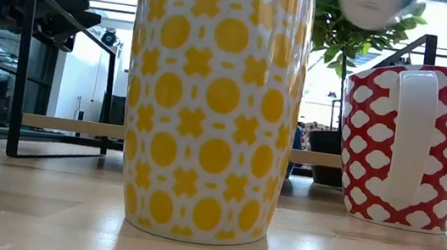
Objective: Place coffee mugs
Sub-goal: Put the blue and white patterned mug on the shelf
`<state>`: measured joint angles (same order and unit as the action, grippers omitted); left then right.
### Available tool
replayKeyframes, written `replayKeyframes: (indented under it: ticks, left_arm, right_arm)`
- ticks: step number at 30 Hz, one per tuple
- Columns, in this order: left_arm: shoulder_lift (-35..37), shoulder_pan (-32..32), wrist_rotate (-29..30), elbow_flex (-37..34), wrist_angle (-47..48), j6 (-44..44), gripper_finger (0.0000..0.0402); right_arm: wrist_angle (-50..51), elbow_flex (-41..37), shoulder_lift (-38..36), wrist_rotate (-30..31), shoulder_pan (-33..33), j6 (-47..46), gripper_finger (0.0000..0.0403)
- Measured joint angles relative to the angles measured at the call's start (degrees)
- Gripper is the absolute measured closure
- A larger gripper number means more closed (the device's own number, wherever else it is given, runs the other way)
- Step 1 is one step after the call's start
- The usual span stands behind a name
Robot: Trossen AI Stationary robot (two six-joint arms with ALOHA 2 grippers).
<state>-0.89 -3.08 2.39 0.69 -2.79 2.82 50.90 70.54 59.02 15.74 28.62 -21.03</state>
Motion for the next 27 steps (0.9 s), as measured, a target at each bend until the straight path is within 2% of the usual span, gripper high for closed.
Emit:
replayKeyframes:
  ticks: [4,10,14,23,27]
  left_arm:
    - [0.0,0.0,-0.01,0.0,0.0,-0.01,0.0252]
    - [0.0,0.01,-0.01,0.0,0.0,0.0,0.0252]
    - [0.0,-0.01,-0.01,0.02,-0.02,-0.01,0.0252]
    - [0.0,0.01,-0.01,0.01,-0.02,-0.01,0.0252]
    - [0.0,-0.01,-0.01,0.02,0.0,-0.01,0.0252]
  right_arm:
    - [-5.48,0.0,2.78,-0.3,-4.44,9.54,0.0403]
    - [-7.91,-0.02,7.79,-3.19,-12.18,19.08,0.0403]
    - [-8.94,0.25,11.45,-8.29,-16.69,24.59,0.0403]
    - [0.23,9.68,24.07,-13.37,-21.2,32.74,0.0403]
    - [5.81,13.67,29.72,-13.47,-21.96,34.68,0.0403]
